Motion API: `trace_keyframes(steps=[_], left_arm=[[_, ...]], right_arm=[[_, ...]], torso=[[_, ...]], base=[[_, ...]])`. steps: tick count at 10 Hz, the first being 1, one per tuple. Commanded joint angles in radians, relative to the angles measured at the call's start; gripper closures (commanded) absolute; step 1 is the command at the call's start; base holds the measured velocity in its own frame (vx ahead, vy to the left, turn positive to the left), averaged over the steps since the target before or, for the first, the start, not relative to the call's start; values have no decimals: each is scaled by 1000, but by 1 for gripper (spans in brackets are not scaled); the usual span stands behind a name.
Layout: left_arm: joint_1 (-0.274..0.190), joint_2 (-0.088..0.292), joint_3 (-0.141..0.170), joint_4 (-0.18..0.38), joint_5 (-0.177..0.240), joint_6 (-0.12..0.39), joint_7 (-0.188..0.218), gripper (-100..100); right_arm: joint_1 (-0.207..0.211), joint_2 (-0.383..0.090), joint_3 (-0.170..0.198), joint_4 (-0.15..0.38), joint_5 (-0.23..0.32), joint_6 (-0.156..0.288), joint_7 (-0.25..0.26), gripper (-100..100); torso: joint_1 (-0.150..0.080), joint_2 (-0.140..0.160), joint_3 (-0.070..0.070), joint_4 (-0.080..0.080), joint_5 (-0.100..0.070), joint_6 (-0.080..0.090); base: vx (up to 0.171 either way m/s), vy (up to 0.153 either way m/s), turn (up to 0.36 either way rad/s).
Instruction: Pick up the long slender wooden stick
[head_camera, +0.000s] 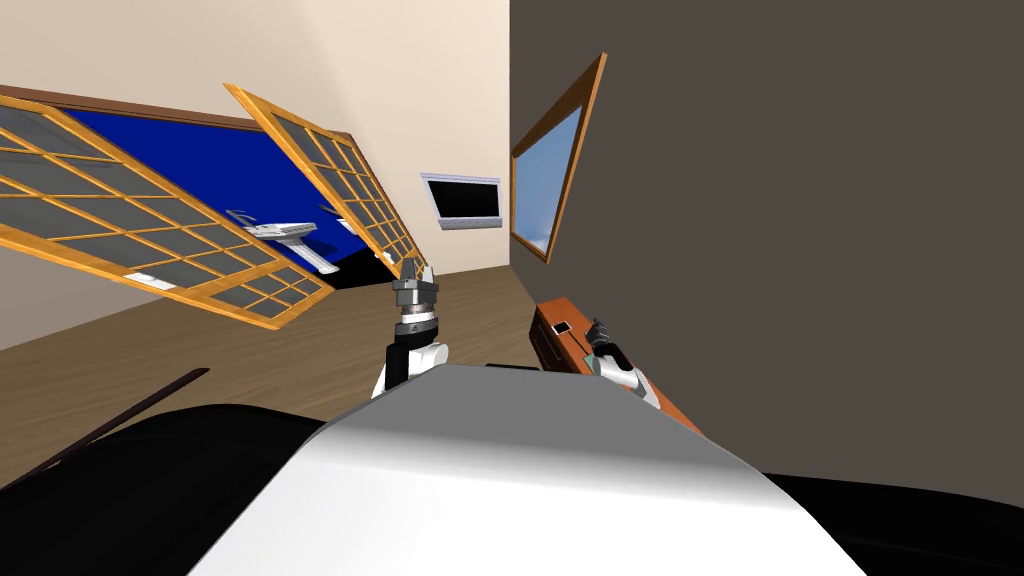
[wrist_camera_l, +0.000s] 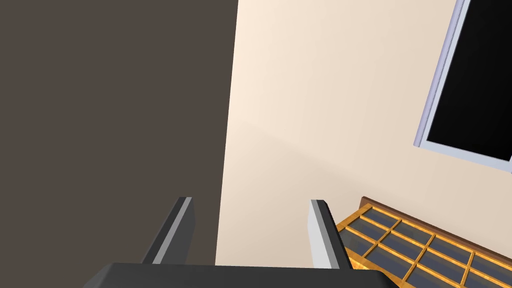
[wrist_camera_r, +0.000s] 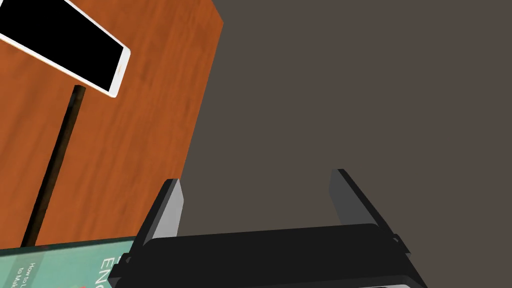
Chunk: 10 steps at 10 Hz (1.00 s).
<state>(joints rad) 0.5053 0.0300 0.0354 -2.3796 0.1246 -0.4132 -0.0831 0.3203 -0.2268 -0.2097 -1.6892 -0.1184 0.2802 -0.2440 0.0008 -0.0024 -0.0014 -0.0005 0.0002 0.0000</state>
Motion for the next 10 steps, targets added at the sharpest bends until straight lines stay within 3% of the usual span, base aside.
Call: trace_keyframes(steps=[1, 2, 3, 4, 5, 8, 9, 10], left_arm=[[0, 0, 0, 0, 0, 0, 0, 0], [0, 0, 0, 0, 0, 0, 0, 0], [0, 0, 0, 0, 0, 0, 0, 0], [0, 0, 0, 0, 0, 0, 0, 0], [0, 0, 0, 0, 0, 0, 0, 0], [0, 0, 0, 0, 0, 0, 0, 0], [0, 0, 0, 0, 0, 0, 0, 0], [0, 0, 0, 0, 0, 0, 0, 0]], right_arm=[[0, -8, -8, 16, -6, 48, -12, -100], [-16, -16, -27, 63, -12, 77, -29, -100], [-16, -16, -27, 63, -12, 103, -29, -100], [-33, -25, -46, 96, -18, 145, -46, -100], [-33, -25, -46, 110, -18, 157, -46, -100], [-65, -41, -86, 184, -32, 255, -79, -100], [-65, -41, -86, 206, -32, 262, -79, -100], [-80, -49, -107, 244, -39, 297, -95, -100]], torso=[[0, 0, 0, 0, 0, 0], [0, 0, 0, 0, 0, 0], [0, 0, 0, 0, 0, 0], [0, 0, 0, 0, 0, 1], [0, 0, 0, 0, 0, 0], [0, 0, 0, 0, 0, 1], [-1, -1, 0, 0, 0, 0], [-1, 0, 0, 0, 0, 1]], base=[[32, 13, 38], [39, 12, 67], [35, 6, 45], [33, 10, 76], [31, 6, 45], [43, 6, 67], [41, -1, 41], [54, 4, 82]])
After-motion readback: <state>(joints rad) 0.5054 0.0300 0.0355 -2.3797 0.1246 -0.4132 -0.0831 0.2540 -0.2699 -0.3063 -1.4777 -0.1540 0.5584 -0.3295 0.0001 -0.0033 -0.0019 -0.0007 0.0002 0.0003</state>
